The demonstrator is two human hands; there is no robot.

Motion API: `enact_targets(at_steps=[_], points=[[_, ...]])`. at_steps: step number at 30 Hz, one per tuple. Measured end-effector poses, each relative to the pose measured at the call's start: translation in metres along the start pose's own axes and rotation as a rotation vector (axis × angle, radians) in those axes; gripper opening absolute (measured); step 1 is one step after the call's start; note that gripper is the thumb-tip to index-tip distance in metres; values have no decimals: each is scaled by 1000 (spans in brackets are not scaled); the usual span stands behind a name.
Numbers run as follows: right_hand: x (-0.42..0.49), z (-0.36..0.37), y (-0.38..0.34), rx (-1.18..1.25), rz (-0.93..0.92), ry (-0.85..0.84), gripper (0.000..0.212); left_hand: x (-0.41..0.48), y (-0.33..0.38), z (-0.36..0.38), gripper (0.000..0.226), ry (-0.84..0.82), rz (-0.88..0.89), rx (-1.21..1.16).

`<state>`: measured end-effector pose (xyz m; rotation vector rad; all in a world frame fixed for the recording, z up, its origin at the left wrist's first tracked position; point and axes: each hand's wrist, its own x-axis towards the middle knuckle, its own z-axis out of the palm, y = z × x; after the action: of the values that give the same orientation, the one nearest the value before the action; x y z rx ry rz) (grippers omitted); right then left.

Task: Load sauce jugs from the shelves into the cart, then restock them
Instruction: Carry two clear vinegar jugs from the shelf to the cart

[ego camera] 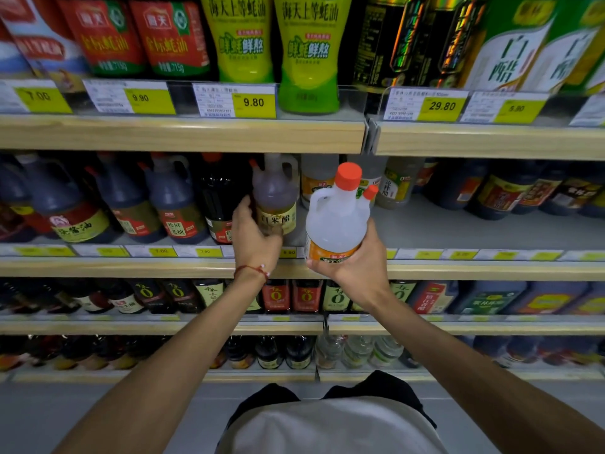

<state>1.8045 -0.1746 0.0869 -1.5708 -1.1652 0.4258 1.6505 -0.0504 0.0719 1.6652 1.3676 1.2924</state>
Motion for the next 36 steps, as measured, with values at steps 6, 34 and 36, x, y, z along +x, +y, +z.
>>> enact_targets(at_steps=[6, 34, 36], points=[[2, -4, -14, 3, -75, 14, 100, -16, 50, -33, 59, -721, 55, -242], [77, 24, 33, -108, -67, -62, 84, 10, 28, 38, 59, -275, 312, 86], [82, 28, 40, -95, -67, -73, 88, 10, 23, 43, 58, -254, 299, 84]])
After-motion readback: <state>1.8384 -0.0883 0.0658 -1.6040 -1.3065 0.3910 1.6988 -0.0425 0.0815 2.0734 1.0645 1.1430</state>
